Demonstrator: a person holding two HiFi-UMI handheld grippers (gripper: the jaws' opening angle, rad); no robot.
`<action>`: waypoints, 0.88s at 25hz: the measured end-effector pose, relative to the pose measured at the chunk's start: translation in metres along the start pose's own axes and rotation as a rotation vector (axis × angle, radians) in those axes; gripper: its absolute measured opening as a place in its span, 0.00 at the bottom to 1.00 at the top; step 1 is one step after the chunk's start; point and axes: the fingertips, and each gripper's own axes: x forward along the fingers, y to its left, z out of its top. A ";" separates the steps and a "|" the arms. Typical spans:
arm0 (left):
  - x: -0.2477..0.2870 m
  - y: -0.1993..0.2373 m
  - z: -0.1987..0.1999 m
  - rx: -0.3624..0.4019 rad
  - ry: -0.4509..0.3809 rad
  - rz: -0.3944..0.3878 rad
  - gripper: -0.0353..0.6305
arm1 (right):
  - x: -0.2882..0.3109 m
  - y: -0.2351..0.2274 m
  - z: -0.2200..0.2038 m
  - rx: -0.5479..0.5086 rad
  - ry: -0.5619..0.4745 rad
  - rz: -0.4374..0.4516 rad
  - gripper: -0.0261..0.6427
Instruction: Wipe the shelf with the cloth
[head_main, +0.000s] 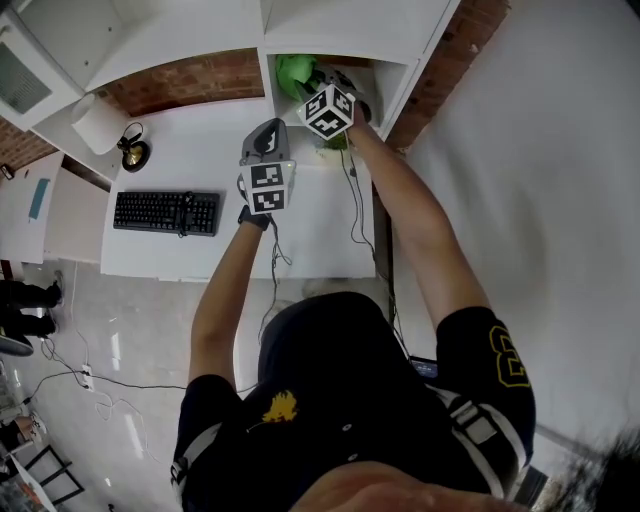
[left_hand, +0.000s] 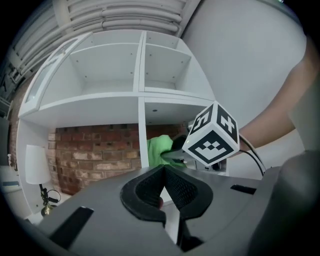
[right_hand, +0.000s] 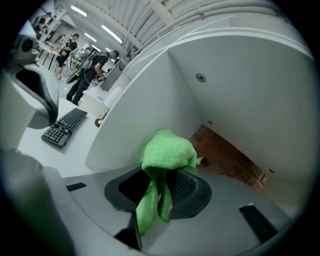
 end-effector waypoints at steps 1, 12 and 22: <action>0.004 -0.001 -0.004 -0.003 0.001 -0.005 0.08 | 0.005 0.001 -0.003 -0.047 0.016 -0.001 0.20; 0.022 0.000 -0.022 -0.017 0.001 -0.027 0.08 | 0.047 0.016 -0.032 -0.388 0.090 0.070 0.19; 0.026 0.024 -0.045 -0.011 0.048 0.007 0.08 | 0.081 0.026 -0.044 -0.523 0.108 0.140 0.18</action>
